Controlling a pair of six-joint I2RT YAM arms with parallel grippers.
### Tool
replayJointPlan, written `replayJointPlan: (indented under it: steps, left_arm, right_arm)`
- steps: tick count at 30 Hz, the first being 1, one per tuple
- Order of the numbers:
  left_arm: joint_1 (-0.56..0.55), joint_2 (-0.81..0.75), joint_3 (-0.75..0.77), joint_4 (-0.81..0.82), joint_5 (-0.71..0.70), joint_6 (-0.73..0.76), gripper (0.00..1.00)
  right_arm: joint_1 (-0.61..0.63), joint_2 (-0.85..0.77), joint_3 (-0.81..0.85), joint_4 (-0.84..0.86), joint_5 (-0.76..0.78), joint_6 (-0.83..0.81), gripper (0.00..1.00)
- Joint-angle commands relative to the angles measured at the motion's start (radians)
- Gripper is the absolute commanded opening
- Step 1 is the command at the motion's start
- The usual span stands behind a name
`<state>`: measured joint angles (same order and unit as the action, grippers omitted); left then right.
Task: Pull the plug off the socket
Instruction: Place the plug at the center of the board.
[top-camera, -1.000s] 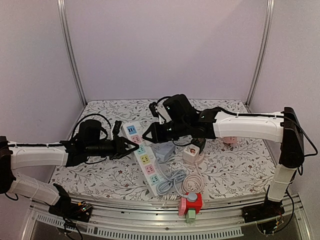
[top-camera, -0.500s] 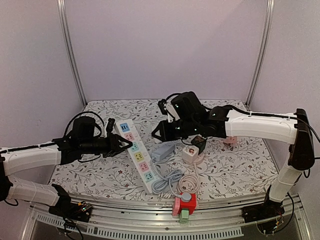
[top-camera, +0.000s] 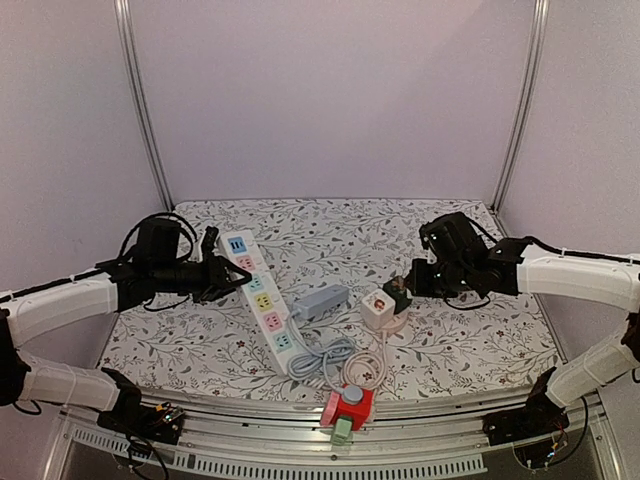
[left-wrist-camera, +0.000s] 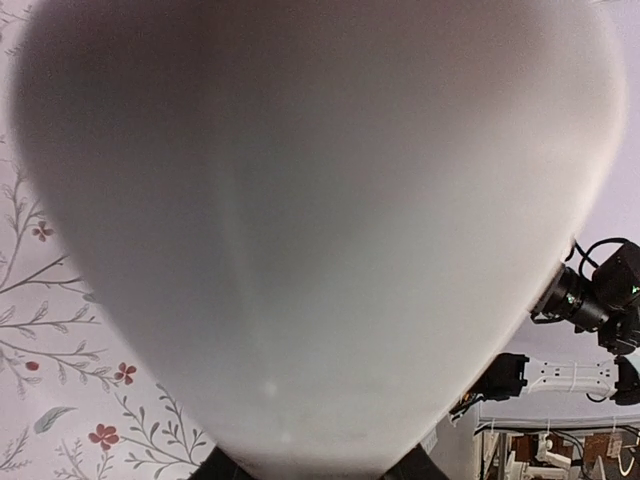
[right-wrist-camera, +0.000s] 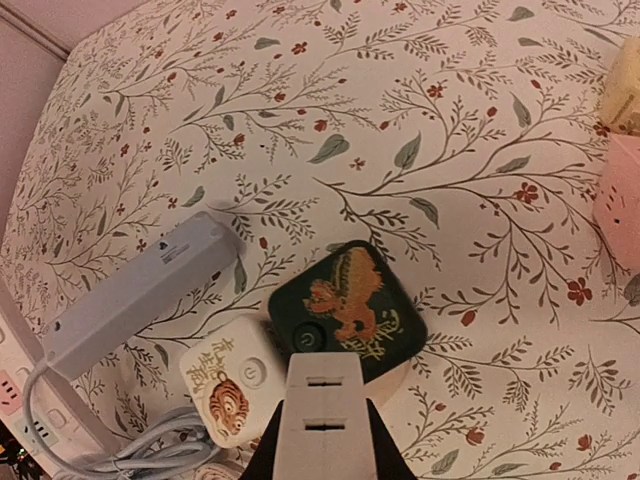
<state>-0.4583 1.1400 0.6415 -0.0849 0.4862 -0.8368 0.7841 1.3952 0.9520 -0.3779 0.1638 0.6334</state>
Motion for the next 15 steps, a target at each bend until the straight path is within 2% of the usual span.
replayJointPlan:
  steps: [1, 9, 15]
  left_arm:
    - [0.029, -0.04, 0.004, 0.053, 0.019, -0.001, 0.0]
    - [0.038, -0.093, -0.058, 0.068, 0.009, -0.038, 0.0]
    - [0.039, -0.114, -0.077, 0.067, -0.004, -0.054, 0.0]
  right_arm:
    - [-0.077, -0.109, -0.117, -0.024, 0.075, 0.074, 0.0]
    - [-0.198, -0.16, -0.255, -0.012, 0.091, 0.11, 0.0]
    - [-0.25, -0.162, -0.339, 0.069, 0.062, 0.149, 0.03]
